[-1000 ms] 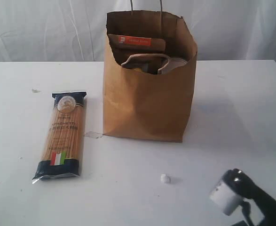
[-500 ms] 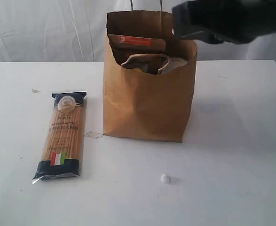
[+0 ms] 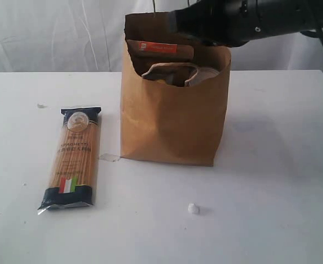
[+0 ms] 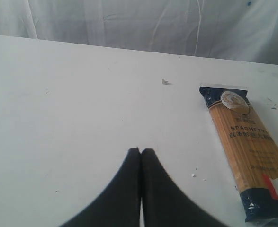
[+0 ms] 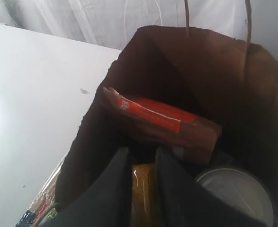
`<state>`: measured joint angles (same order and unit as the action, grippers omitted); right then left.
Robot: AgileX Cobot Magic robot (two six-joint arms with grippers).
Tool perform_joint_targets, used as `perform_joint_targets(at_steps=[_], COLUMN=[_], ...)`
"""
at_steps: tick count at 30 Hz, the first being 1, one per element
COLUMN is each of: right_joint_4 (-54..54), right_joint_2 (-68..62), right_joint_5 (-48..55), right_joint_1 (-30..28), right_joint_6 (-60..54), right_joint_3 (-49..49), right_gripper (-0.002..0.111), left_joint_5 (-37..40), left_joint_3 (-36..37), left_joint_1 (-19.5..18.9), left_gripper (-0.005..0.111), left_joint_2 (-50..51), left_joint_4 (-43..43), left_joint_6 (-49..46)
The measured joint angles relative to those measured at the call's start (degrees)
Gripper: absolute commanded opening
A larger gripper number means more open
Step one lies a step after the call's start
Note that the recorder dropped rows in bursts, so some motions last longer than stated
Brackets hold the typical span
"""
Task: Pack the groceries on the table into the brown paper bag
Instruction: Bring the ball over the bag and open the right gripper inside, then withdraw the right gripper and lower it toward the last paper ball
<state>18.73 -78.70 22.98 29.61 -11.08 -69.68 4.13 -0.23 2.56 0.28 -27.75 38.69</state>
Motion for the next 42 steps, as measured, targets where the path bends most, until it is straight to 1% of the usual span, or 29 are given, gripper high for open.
perform_joint_targets(at_steps=[5, 14, 18, 22, 26, 30, 37, 42], right_joint_4=[0.00, -1.59, -4.63, -8.21, -11.29, -11.79, -14.00, -15.43], right_joint_2=[0.00, 0.00, 0.92, 4.39, 9.27, 14.74, 22.26, 24.48], right_joint_5=[1.30, 12.51, 14.74, 14.99, 16.16, 19.04, 28.13, 30.06], right_joint_1=[0.00, 0.00, 0.00, 0.00, 0.00, 0.00, 0.00, 0.00], right_joint_6=[0.00, 0.00, 0.00, -0.10, -0.22, -0.22, -0.32, -0.43], right_joint_3=[0.00, 0.00, 0.00, 0.00, 0.00, 0.12, 4.17, 9.24], right_gripper=[0.019, 0.019, 0.019, 0.017, 0.009, 0.002, 0.001, 0.001], left_joint_5=[0.00, 0.00, 0.00, 0.00, 0.00, 0.00, 0.00, 0.00], left_joint_3=[0.00, 0.00, 0.00, 0.00, 0.00, 0.00, 0.00, 0.00], left_joint_1=[0.00, 0.00, 0.00, 0.00, 0.00, 0.00, 0.00, 0.00], left_gripper=[0.000, 0.000, 0.000, 0.000, 0.000, 0.000, 0.000, 0.000], left_joint_2=[0.00, 0.00, 0.00, 0.00, 0.00, 0.00, 0.00, 0.00], left_joint_4=[0.00, 0.00, 0.00, 0.00, 0.00, 0.00, 0.00, 0.00], left_joint_6=[0.00, 0.00, 0.00, 0.00, 0.00, 0.00, 0.00, 0.00])
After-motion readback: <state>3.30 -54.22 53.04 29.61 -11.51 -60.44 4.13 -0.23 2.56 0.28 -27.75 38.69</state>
